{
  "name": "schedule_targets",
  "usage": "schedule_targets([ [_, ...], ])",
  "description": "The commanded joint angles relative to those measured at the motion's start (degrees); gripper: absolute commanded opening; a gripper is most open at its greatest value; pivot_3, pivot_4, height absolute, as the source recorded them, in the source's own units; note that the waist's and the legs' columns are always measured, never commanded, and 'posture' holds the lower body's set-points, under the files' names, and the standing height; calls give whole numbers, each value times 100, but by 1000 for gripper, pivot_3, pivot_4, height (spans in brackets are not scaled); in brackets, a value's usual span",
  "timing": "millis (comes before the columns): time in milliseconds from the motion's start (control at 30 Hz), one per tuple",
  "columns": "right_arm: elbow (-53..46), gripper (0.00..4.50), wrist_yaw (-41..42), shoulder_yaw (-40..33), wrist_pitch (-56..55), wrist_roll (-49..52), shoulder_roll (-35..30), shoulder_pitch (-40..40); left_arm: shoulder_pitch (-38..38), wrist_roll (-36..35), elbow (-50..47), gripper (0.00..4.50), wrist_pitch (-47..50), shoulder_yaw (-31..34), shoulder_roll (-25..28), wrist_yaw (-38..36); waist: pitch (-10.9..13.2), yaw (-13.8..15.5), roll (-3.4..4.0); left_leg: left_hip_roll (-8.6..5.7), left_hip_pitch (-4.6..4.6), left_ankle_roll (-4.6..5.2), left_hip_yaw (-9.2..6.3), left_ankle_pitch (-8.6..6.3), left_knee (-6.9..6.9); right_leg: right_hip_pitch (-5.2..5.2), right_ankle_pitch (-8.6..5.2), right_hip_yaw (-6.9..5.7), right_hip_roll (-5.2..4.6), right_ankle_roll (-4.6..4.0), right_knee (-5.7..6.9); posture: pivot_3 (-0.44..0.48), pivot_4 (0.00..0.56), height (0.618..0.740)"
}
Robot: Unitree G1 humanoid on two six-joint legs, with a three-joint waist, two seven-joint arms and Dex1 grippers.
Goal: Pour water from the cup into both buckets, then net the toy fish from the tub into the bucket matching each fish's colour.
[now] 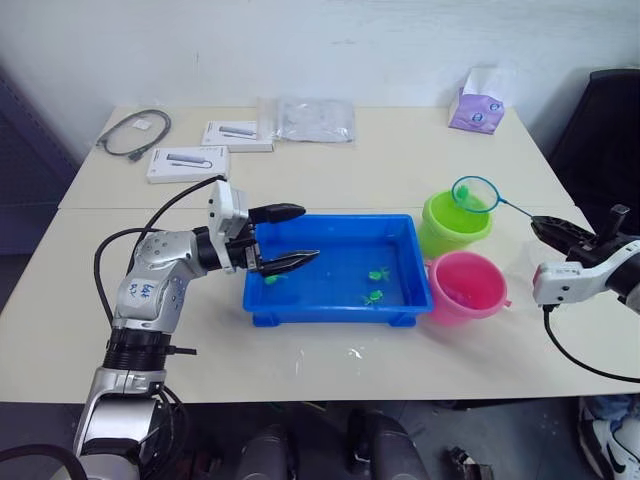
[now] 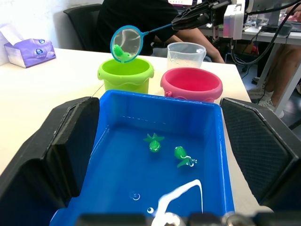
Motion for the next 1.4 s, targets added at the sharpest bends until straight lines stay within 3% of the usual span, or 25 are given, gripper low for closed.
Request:
schedule_targets([
  [33,99,0,-54,-139,0,25,-218,79,-60,-28,-118,4417,-81,15,-47,-6,0,12,0,0,1,0,0,0,0,1,0,0,0,0,0,0,150,740],
  [500,-10,0,-538,-55,-216,-54,-158,150,-40,-7,-127,4417,-118,9,-65,7,0,0,1,3,6,-2,3,3,-2,2,0,4,-1,0,1,0,150,740],
  [633,272,0,-1118,-268,-63,-322,-201,207,-43,-6,-127,4417,-132,15,-98,47,0,17,1,0,5,-3,3,3,-2,2,0,3,-2,0,1,0,150,740],
  [767,24,0,-1026,99,-372,-364,-159,264,-12,-8,-165,4417,-120,-45,-145,40,0,1,1,-1,6,-1,3,4,-2,4,0,4,-2,0,1,0,150,740],
  [1033,238,0,-1164,-12,-280,-49,-77,67,-21,16,-110,4417,-169,-16,-126,50,0,-3,2,3,10,-8,3,8,-5,4,-1,5,0,-1,1,0,150,740],
  [1133,149,0,-697,-267,-151,892,30,23,31,-5,-132,4417,-159,61,-42,43,0,1,2,3,10,-8,3,8,-6,4,-1,5,0,-1,1,0,150,740],
  [1200,-313,0,118,-259,73,2219,178,51,114,-17,-124,4417,-174,132,89,-37,0,0,2,1,10,-7,3,8,-5,5,-1,5,1,-1,2,0,150,740],
  [1333,-1816,0,1837,241,829,4329,94,203,235,-16,64,4417,-246,293,458,-292,1,-16,3,5,16,-7,-1,8,-7,8,0,6,2,-1,1,0,150,740],
  [1400,-2496,0,2507,548,1377,4715,79,89,313,13,218,4417,-310,334,708,-517,1,-12,3,15,25,-8,-6,7,-7,18,-1,4,-3,-4,0,0,150,740],
])
